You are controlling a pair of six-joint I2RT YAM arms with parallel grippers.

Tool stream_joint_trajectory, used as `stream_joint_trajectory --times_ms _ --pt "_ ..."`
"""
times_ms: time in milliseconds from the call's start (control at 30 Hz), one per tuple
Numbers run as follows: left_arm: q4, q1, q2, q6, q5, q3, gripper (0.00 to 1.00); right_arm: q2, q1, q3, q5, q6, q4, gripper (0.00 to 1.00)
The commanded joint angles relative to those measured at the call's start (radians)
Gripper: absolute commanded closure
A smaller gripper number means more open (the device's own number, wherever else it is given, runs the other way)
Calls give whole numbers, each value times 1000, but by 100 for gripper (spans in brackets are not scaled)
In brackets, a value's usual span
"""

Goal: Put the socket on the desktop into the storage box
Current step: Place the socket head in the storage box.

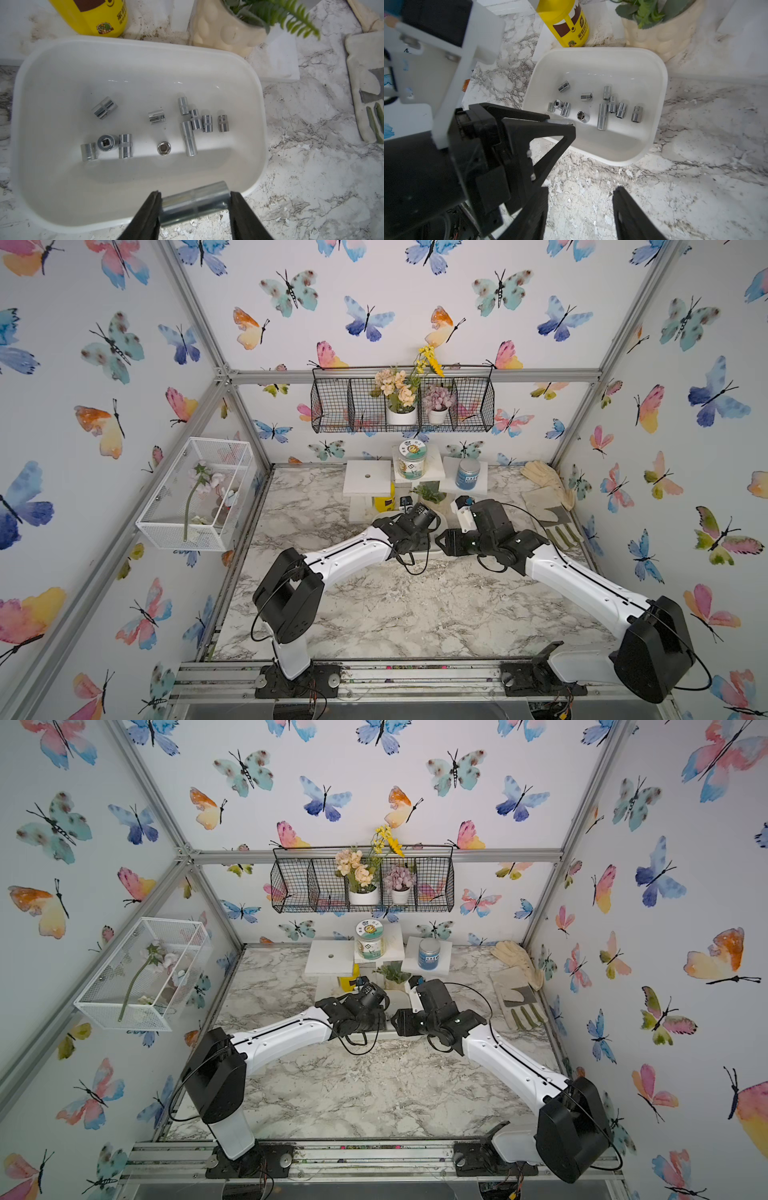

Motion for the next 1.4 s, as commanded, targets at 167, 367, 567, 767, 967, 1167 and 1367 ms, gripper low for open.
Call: stream_joint_trajectory --times_ms 167,367,567,767,967,1167,1367 --pt "11 29 96 47 67 85 57 -26 -44 -27 -42 1 18 45" --pt "15 43 174 63 96 142 57 -30 -58 -39 -45 3 18 45" --pt "21 53 245 82 105 181 57 -34 -64 -45 -42 9 15 45" --pt "17 58 299 95 114 205 56 -41 -67 -55 -37 14 10 45" --pt "16 57 321 102 118 207 54 -41 -69 -58 -34 19 11 45" --pt "15 57 320 103 118 195 51 -40 -69 -58 -35 24 12 45" --pt "17 57 307 103 114 180 41 -41 -70 -57 -41 27 11 45"
